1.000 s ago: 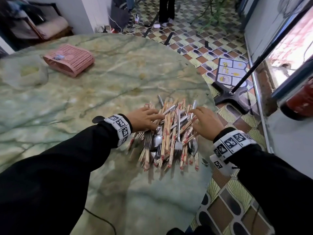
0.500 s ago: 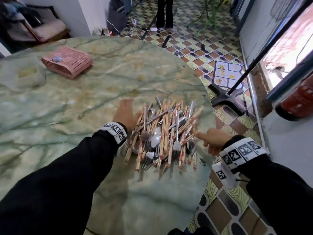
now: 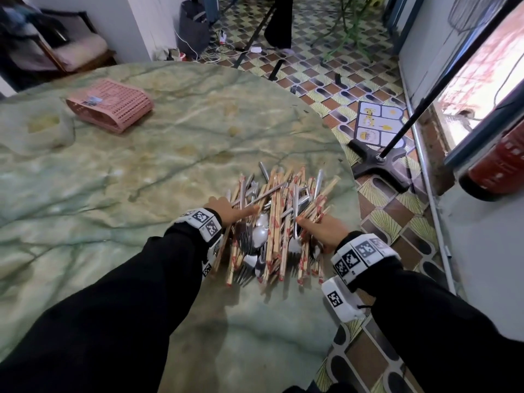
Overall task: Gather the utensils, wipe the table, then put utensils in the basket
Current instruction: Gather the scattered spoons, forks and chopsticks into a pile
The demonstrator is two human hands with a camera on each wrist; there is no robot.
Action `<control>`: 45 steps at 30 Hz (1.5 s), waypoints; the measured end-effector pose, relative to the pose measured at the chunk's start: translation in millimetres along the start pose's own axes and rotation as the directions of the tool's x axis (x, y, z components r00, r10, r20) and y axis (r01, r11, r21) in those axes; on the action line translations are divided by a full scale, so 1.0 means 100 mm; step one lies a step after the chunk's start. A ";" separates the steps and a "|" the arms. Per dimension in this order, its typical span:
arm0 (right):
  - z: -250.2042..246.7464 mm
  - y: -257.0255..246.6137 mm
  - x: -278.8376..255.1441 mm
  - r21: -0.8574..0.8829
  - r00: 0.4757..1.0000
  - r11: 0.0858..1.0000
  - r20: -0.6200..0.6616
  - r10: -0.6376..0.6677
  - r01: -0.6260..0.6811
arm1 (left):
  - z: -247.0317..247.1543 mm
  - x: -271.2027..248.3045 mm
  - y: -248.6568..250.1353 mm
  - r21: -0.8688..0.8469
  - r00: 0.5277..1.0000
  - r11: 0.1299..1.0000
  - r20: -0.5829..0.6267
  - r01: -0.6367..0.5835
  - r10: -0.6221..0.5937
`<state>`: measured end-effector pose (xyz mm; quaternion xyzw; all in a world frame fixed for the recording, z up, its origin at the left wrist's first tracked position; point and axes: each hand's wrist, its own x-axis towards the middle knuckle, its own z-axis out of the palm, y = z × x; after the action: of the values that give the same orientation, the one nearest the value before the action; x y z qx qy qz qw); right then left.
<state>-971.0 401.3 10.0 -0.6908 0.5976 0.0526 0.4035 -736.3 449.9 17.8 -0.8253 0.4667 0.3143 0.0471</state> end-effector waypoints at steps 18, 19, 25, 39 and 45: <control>0.30 -0.01 -0.21 0.110 0.994 0.989 0.027 -0.106 0.102 | 0.32 -0.30 0.07 -0.093 0.968 0.974 0.127 -0.204 0.215; 0.32 0.02 -0.21 0.113 0.994 0.989 0.032 -0.100 0.096 | 0.33 -0.31 0.06 -0.085 0.966 0.974 0.134 -0.212 0.222; 0.35 0.10 -0.21 0.213 0.999 0.976 0.006 -0.053 0.050 | 0.26 -0.31 0.09 -0.154 0.972 0.970 0.112 -0.186 0.204; 0.43 0.18 -0.23 0.089 0.983 0.995 -0.172 0.062 -0.047 | 0.12 -0.37 0.06 -0.210 0.978 0.957 0.008 -0.201 0.208; 0.45 0.20 -0.33 0.186 0.982 0.982 -0.181 0.044 -0.010 | 0.13 -0.41 0.01 -0.216 0.972 0.949 0.013 -0.228 0.236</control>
<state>-979.4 456.0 -11.5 -0.6441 0.6442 -0.0617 0.4078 -758.2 485.3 30.7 -0.7588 0.5229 0.3818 -0.0699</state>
